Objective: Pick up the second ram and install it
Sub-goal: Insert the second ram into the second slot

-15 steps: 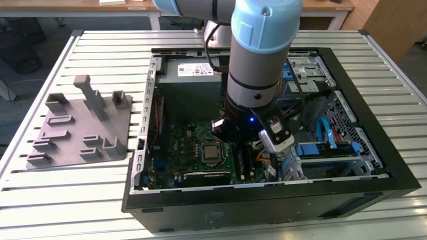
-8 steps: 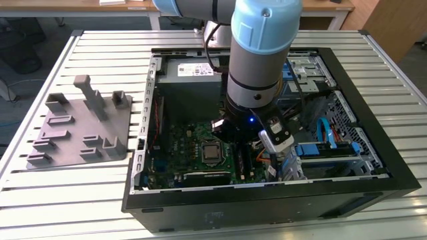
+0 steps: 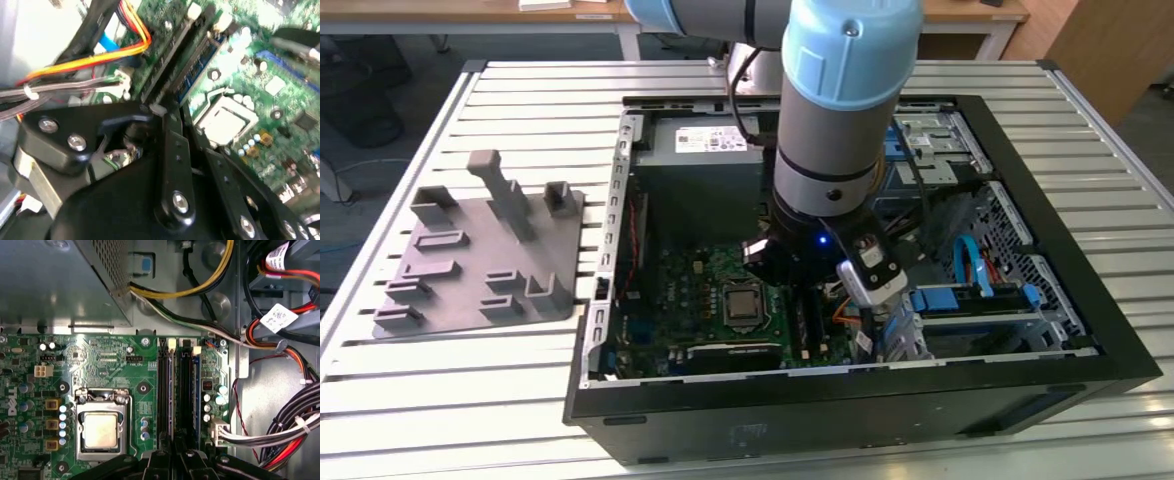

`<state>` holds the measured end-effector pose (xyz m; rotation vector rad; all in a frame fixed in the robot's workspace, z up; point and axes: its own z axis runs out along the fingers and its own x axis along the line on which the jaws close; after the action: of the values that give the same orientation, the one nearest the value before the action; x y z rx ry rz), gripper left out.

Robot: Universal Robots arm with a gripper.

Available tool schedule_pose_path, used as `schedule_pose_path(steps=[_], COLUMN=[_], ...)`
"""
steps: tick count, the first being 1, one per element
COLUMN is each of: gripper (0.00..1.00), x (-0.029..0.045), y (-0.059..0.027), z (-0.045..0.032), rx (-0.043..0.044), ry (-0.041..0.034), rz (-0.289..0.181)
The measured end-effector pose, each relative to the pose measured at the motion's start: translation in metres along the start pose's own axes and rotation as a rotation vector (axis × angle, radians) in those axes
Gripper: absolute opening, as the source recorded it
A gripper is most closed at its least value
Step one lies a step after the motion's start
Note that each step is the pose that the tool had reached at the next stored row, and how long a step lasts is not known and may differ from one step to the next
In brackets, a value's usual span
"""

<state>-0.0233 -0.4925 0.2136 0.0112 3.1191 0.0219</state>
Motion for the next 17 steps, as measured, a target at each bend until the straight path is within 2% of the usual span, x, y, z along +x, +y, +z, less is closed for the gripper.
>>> schedule_pose_path(steps=[17], gripper=[0.14], x=[-0.0001], y=[-0.0001], z=[0.0016], rx=[0.0010], ry=[0.0002], rz=[0.001])
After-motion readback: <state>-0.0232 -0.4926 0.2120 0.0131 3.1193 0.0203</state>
